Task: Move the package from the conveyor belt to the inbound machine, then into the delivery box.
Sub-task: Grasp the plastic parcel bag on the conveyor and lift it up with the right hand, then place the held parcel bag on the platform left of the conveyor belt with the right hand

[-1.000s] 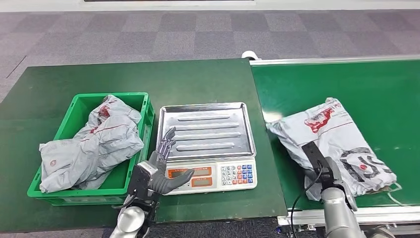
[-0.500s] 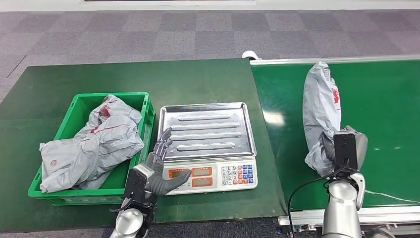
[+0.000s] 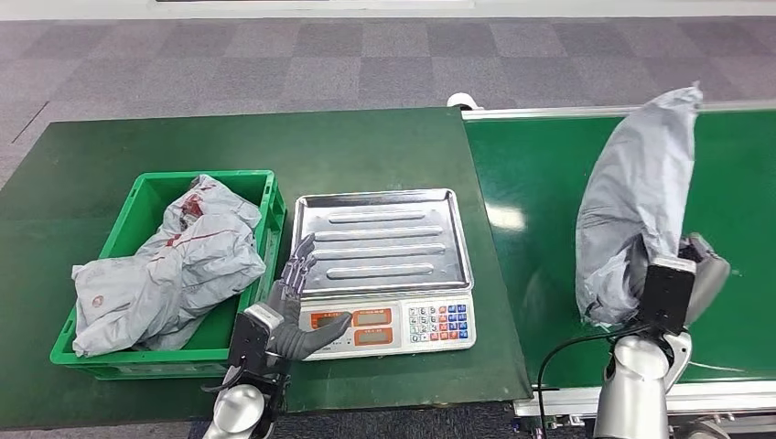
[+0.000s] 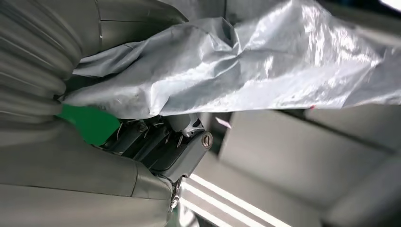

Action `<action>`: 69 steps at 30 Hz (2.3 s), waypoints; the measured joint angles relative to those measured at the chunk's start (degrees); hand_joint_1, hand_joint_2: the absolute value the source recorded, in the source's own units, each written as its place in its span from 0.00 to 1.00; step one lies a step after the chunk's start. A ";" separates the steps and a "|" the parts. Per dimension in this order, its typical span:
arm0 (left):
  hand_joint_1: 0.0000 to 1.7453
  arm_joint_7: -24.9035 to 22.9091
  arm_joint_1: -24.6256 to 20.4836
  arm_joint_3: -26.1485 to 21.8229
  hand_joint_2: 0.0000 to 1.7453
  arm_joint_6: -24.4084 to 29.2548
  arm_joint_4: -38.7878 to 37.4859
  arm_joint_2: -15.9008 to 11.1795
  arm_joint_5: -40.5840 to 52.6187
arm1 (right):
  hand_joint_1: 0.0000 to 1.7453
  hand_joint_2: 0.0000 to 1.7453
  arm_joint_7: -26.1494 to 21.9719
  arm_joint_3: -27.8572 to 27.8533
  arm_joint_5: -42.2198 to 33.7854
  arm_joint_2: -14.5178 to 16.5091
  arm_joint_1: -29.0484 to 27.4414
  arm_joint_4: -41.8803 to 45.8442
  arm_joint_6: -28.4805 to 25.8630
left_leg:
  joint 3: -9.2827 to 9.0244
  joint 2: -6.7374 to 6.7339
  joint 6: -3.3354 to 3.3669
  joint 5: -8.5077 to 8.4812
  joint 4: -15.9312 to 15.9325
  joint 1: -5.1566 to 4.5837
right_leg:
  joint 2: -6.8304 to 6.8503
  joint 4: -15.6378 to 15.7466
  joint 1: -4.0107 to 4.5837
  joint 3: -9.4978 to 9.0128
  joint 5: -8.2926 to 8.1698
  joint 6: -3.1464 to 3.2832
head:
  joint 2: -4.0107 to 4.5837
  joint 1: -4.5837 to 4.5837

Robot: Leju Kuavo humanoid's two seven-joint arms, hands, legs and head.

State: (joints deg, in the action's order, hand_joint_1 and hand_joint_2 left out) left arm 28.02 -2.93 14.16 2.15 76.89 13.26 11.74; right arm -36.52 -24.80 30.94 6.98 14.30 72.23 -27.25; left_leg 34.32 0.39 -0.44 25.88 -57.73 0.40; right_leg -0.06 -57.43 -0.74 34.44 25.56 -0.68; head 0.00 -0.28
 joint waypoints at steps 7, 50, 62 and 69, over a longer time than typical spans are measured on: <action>0.00 10.72 0.03 -0.92 1.00 25.07 3.01 0.55 1.09 | 1.00 1.00 -3.26 7.66 8.16 1.43 -2.37 6.17 -6.96 | -0.01 -0.05 -0.03 0.02 0.02 0.01 | -0.04 -0.05 0.01 0.01 0.03 0.04 | 0.00 0.01; 0.00 12.19 -2.55 0.66 1.00 37.51 15.76 0.08 -11.05 | 0.00 1.00 -1.96 58.05 0.33 -6.49 7.92 -22.61 8.15 | -0.02 0.01 -0.16 -0.10 0.01 0.07 | -0.03 -0.11 0.07 0.07 -0.01 0.10 | 0.00 -0.01; 0.00 12.18 -1.25 0.69 1.00 37.34 16.40 -1.27 -10.67 | 0.00 1.00 -3.60 38.51 -15.25 -7.40 -2.28 -3.59 14.46 | 0.00 0.00 -0.14 -0.03 0.01 0.07 | -0.04 -0.10 0.07 0.10 0.03 0.10 | 0.00 -0.01; 0.00 12.18 -1.22 0.89 1.00 37.19 16.09 -1.82 -10.35 | 0.00 1.00 -3.57 34.79 -15.43 -7.33 -3.94 0.77 15.67 | -0.01 -0.03 -0.14 -0.03 0.01 0.07 | -0.06 -0.11 0.07 0.10 0.03 0.11 | 0.00 -0.01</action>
State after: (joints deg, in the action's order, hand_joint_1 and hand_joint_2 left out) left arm 40.19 -4.15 15.05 39.35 92.98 11.44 1.39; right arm -40.09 9.99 15.51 -0.35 10.37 73.00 -11.58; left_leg 34.30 0.35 -0.58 25.85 -57.72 0.47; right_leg -0.12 -57.53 -0.67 34.54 25.59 -0.58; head 0.00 -0.28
